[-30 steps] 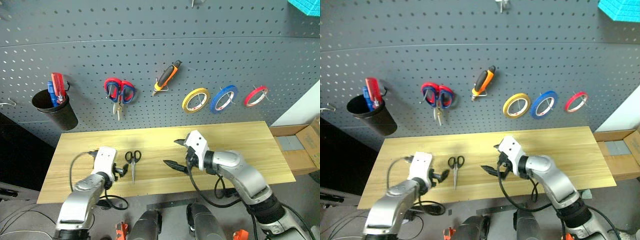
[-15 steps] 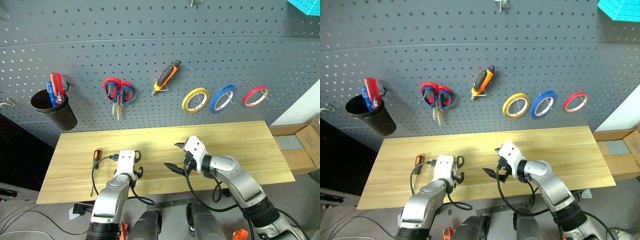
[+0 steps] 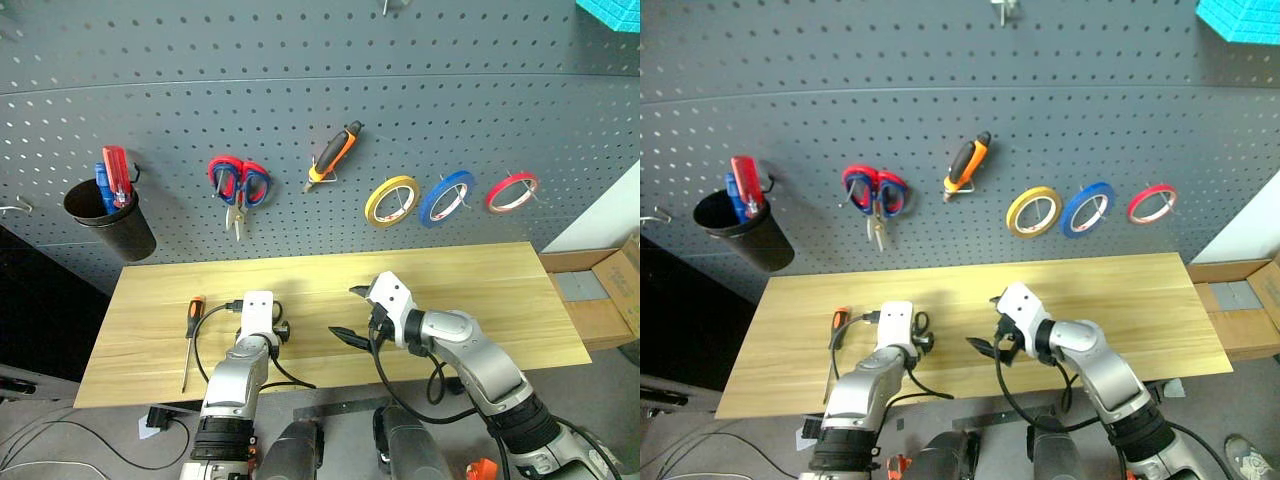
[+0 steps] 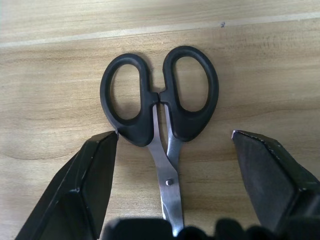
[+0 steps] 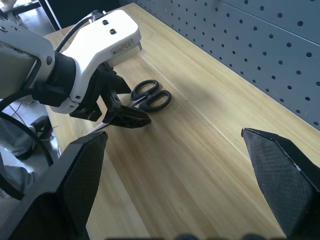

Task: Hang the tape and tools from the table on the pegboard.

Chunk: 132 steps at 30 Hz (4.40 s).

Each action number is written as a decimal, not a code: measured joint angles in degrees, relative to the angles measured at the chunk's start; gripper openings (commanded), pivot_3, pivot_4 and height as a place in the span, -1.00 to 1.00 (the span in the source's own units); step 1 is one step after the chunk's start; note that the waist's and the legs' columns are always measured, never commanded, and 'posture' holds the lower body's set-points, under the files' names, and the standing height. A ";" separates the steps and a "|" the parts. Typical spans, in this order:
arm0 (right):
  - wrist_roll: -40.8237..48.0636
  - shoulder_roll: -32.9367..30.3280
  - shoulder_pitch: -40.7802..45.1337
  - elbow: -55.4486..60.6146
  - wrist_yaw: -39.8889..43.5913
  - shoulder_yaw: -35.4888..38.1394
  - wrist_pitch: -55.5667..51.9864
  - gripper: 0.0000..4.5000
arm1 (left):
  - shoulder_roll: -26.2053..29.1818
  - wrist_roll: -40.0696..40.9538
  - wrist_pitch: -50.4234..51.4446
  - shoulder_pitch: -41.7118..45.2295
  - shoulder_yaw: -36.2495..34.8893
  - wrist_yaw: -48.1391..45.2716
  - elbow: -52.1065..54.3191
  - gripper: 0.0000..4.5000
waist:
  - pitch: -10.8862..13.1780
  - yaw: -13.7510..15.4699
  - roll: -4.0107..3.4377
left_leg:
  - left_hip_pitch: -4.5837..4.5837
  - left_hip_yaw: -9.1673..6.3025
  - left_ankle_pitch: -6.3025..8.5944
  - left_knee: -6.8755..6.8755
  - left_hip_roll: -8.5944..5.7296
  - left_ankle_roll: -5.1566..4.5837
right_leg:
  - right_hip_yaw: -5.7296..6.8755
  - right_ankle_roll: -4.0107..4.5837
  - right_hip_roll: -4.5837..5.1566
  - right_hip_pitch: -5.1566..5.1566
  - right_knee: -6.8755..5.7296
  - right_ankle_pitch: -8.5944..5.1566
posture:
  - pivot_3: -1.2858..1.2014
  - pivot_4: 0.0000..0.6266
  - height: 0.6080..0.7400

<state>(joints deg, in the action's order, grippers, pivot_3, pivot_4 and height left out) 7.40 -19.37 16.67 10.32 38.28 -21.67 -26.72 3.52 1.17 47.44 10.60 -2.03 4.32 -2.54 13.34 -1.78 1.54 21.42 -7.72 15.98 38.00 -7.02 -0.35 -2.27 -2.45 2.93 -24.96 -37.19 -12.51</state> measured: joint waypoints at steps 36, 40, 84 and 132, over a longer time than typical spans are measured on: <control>17.91 1.92 13.74 11.43 10.13 7.42 -5.77 1.00 | 11.90 3.33 -50.08 -16.23 -6.17 -17.43 17.59 -0.92 | 0.07 0.35 -0.04 | -0.42 0.00 0.34 -0.15 0.41 -0.15 | 0.10 0.02 -0.26 0.57 0.46 -0.03 | 0.02 -0.31 1.00; 18.65 2.29 15.17 11.21 10.16 7.51 -5.77 1.00 | 13.31 3.50 -54.70 -15.22 -7.82 -17.79 19.77 -0.92 | 0.07 0.45 -0.04 | -0.42 0.02 0.35 -0.14 0.42 -0.15 | 0.09 0.02 -0.28 0.58 0.47 -0.03 | 0.02 -0.35 1.00; 16.04 3.15 20.28 8.48 6.42 6.31 -3.04 1.00 | 7.25 -4.19 -55.01 8.97 -5.35 -4.31 -5.91 -0.92 | -0.14 0.72 0.13 | -0.32 0.31 0.32 -0.06 0.61 0.15 | 0.07 0.06 -0.50 0.17 0.27 0.02 | -0.02 -0.43 1.00; 7.15 1.53 13.60 4.17 7.66 -1.10 -3.75 1.00 | 25.08 7.52 -1.89 10.28 -11.37 -16.29 -24.35 0.46 | -0.44 0.88 0.19 | 0.08 0.32 0.36 0.02 0.72 0.22 | 0.02 0.25 -0.58 -0.33 0.22 0.20 | 0.01 -0.29 1.00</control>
<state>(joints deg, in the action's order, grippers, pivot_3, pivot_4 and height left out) 14.54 -17.84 30.27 14.49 45.94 -22.76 -30.47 28.60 8.69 45.55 20.88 -13.40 -11.97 -26.89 12.90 -0.90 1.73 21.49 -7.40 16.33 38.03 -6.30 -0.13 -2.25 -2.19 2.36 -25.28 -36.98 -12.31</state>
